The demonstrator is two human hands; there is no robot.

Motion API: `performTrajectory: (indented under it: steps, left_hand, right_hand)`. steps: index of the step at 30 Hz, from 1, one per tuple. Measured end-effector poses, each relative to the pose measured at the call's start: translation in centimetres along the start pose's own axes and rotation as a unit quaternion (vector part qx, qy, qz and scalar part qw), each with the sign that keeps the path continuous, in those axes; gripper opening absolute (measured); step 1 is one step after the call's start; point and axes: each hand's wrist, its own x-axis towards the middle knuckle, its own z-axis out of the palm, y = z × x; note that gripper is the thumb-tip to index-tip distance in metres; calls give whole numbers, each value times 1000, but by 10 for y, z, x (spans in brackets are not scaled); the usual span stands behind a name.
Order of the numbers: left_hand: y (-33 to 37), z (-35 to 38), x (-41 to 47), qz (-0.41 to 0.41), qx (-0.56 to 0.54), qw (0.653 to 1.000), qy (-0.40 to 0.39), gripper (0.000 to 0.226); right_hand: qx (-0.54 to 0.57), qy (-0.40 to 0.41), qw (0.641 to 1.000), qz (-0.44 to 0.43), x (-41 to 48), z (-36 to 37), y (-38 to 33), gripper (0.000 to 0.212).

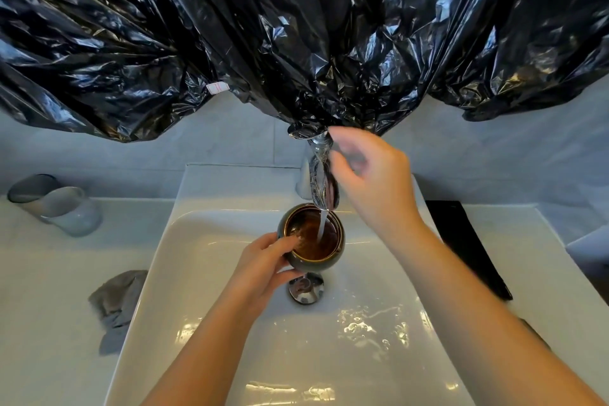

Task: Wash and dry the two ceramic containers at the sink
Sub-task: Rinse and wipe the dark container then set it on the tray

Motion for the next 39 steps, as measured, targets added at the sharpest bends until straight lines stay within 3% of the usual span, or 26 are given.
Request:
performTrajectory:
  steps: [2, 3, 5, 7, 8, 14, 18, 26, 28, 31, 35, 39]
  left_hand:
    - [-6, -1, -3, -7, -10, 1000, 1, 21]
    - [-9, 0, -5, -15, -11, 1000, 0, 22]
    - [-13, 5, -7, -26, 7, 1000, -10, 24]
    - [-12, 7, -7, -17, 31, 999, -16, 24]
    - [-11, 6, -7, -5, 42, 999, -10, 24]
    - [-14, -15, -8, -8, 159, 987, 3, 35]
    - [-19, -18, 0, -17, 83, 994, 76, 30]
    - [-28, -22, 2, 2, 68, 992, 104, 28]
    - [-29, -22, 4, 8, 81, 991, 102, 28]
    - [-28, -22, 6, 10, 78, 992, 100, 27]
    - [-29, -21, 5, 15, 72, 992, 104, 24]
    - [-33, -19, 4, 11, 80, 992, 99, 23]
  right_hand:
    - [69, 11, 985, 158, -51, -3, 26, 19]
    - [115, -35, 956, 268, -72, -2, 37, 19]
    - [242, -155, 852, 438, -96, 10, 53, 28]
    - [369, -190, 776, 475, -97, 23, 53, 29]
    - [403, -183, 761, 474, -95, 29, 50, 28]
    - [434, -128, 747, 488, -111, 37, 61, 26]
    - [466, -111, 736, 479, -96, 43, 64, 28]
    - [491, -100, 710, 495, -107, 47, 73, 28]
    - [492, -127, 718, 475, -101, 54, 68, 31]
    - [456, -131, 761, 443, -108, 55, 62, 37]
    - [228, -89, 925, 290, -117, 40, 74, 57]
    - [60, -53, 988, 132, -117, 32, 82, 65]
